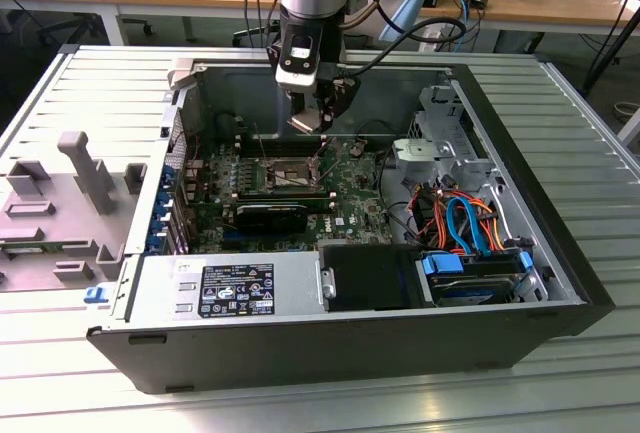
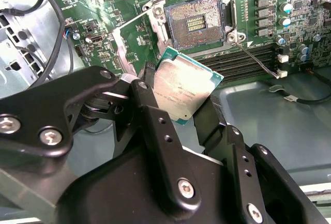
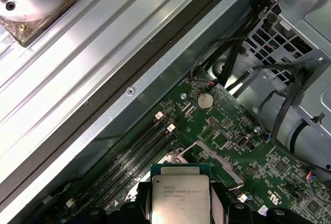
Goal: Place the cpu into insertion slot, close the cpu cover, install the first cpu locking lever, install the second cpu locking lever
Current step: 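Place the cpu into insertion slot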
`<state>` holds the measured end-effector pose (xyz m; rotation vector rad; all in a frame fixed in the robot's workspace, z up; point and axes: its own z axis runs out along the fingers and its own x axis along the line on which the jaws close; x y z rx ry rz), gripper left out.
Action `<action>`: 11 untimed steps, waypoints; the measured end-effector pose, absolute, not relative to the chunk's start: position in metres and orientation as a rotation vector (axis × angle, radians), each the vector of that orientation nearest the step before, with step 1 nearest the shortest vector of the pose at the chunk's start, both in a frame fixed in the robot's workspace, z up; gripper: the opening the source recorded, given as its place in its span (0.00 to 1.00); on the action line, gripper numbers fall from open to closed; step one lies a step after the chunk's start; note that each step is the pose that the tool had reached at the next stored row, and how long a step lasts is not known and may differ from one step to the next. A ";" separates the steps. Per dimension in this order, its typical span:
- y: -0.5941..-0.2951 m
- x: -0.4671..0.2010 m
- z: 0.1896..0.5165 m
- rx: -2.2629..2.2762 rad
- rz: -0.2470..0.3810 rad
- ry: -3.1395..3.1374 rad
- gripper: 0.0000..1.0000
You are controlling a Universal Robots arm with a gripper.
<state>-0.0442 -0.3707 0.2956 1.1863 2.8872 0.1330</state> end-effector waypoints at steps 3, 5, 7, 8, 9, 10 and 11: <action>-0.371 -0.044 0.296 1.188 0.133 2.886 0.54; -0.371 -0.044 0.296 1.189 0.133 2.886 0.54; -0.371 -0.044 0.296 1.191 0.133 2.885 0.54; -0.371 -0.044 0.295 1.192 0.133 2.885 0.54; -0.371 -0.044 0.295 1.194 0.133 2.884 0.54; -0.371 -0.044 0.295 1.196 0.133 2.883 0.54; -0.371 -0.044 0.295 1.196 0.133 2.883 0.54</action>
